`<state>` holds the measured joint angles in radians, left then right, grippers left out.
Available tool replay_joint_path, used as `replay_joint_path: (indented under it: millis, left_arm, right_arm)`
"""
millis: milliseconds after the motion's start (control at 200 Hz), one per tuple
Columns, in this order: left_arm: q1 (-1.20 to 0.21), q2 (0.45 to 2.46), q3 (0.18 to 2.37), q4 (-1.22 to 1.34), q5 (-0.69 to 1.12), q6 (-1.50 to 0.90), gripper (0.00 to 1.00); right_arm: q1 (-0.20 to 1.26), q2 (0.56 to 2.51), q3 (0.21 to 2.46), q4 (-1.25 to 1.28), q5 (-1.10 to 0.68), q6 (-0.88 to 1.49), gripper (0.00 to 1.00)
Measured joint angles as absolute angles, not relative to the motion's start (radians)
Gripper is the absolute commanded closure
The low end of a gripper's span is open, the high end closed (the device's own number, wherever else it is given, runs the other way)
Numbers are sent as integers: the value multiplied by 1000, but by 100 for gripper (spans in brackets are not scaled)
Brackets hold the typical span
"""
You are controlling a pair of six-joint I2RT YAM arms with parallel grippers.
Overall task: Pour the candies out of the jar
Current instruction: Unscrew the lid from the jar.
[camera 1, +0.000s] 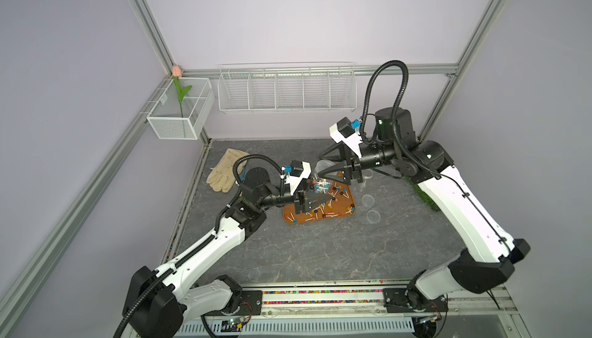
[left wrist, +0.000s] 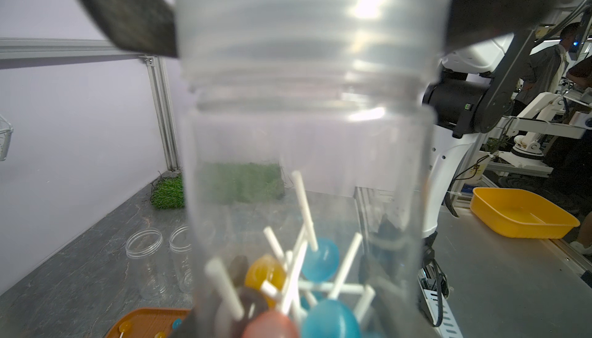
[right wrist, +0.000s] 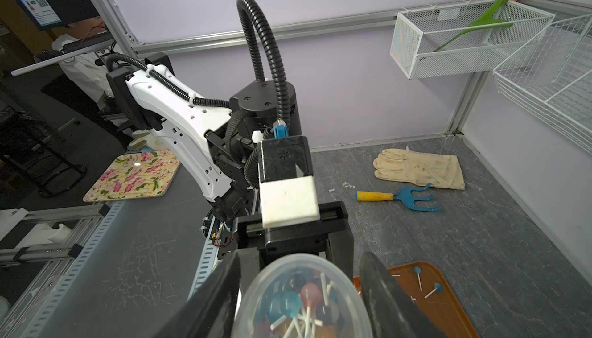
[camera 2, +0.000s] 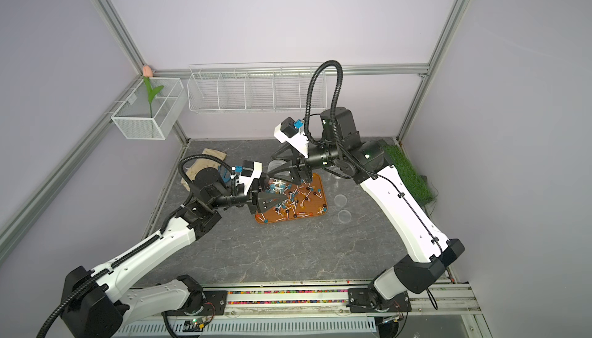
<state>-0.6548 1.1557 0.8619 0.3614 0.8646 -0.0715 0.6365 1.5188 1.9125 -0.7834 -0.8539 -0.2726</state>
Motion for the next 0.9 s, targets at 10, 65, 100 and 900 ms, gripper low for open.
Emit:
replay_joint_path:
  millis: [10, 65, 100, 900]
  left_arm:
    - [-655, 1156, 862, 361, 865, -72, 46]
    - [-655, 1156, 862, 361, 863, -72, 46]
    - [-655, 1156, 862, 361, 863, -74, 46]
    - [-653, 1156, 846, 362, 756, -71, 46]
  right_arm:
    - [636, 1519, 1912, -783, -854, -272, 37]
    - [636, 1519, 1911, -780, -854, -269, 34]
    - [636, 1519, 1911, -780, -854, -267, 32]
    - [659, 1365, 1808, -603, -468, 94, 1]
